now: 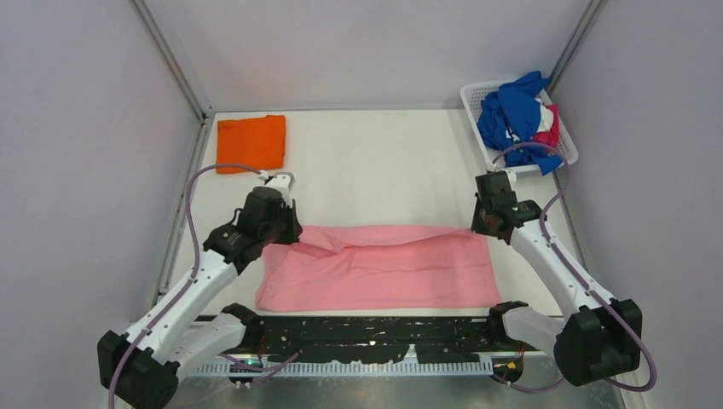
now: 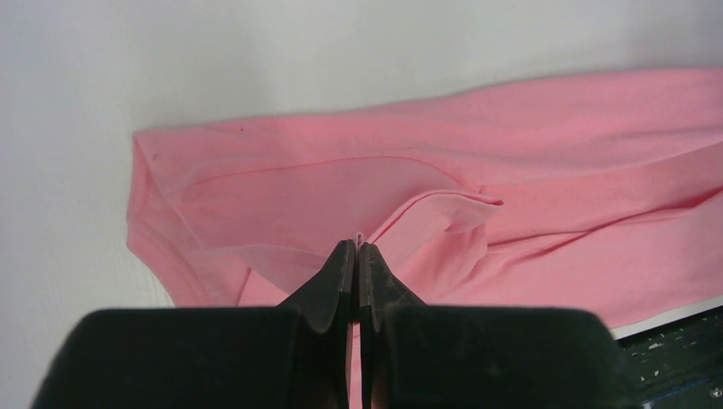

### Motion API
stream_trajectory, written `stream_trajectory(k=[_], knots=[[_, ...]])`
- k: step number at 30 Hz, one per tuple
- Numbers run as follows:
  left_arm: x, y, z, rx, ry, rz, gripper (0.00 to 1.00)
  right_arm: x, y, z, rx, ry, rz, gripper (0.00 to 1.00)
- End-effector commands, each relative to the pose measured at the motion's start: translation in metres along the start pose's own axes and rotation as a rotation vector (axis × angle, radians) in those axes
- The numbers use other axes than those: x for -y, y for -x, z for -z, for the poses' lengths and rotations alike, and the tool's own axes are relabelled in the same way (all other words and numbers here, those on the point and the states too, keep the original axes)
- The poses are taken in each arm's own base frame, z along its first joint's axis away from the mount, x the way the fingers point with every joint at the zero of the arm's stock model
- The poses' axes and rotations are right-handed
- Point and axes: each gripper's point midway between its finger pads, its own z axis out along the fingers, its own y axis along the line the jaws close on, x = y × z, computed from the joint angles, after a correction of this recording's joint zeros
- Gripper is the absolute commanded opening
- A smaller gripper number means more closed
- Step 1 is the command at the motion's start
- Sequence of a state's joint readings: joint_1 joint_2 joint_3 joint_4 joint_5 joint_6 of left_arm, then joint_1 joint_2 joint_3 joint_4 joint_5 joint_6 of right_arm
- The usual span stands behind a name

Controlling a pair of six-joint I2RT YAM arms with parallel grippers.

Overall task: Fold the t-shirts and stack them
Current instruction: Fold the other side of the tshirt into a rectangle

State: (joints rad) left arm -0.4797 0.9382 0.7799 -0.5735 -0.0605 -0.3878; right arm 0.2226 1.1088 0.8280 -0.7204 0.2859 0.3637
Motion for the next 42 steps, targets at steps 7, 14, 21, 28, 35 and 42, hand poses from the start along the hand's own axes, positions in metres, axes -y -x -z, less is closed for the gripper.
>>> stream_trajectory(k=[7,14,21,28,35,42], knots=[[-0.005,-0.039,0.003,-0.036,0.001,0.112,0.00,0.008,-0.020,-0.001,-0.038,-0.022,0.005,0.06],[-0.008,-0.080,0.005,-0.109,-0.004,0.182,0.00,0.015,-0.042,-0.011,-0.102,-0.067,-0.020,0.08],[-0.017,-0.120,0.007,-0.242,0.050,0.236,0.31,0.021,-0.057,-0.012,-0.152,-0.107,-0.037,0.32],[0.009,-0.114,0.035,-0.264,-0.086,0.237,0.93,0.034,-0.042,0.011,-0.073,-0.144,-0.085,0.98],[0.050,-0.028,0.041,-0.015,-0.272,0.176,1.00,0.003,-0.010,0.024,0.078,0.062,-0.116,0.95],[0.069,-0.045,-0.013,-0.214,-0.293,0.166,1.00,-0.015,0.003,0.026,0.138,0.170,-0.106,0.95]])
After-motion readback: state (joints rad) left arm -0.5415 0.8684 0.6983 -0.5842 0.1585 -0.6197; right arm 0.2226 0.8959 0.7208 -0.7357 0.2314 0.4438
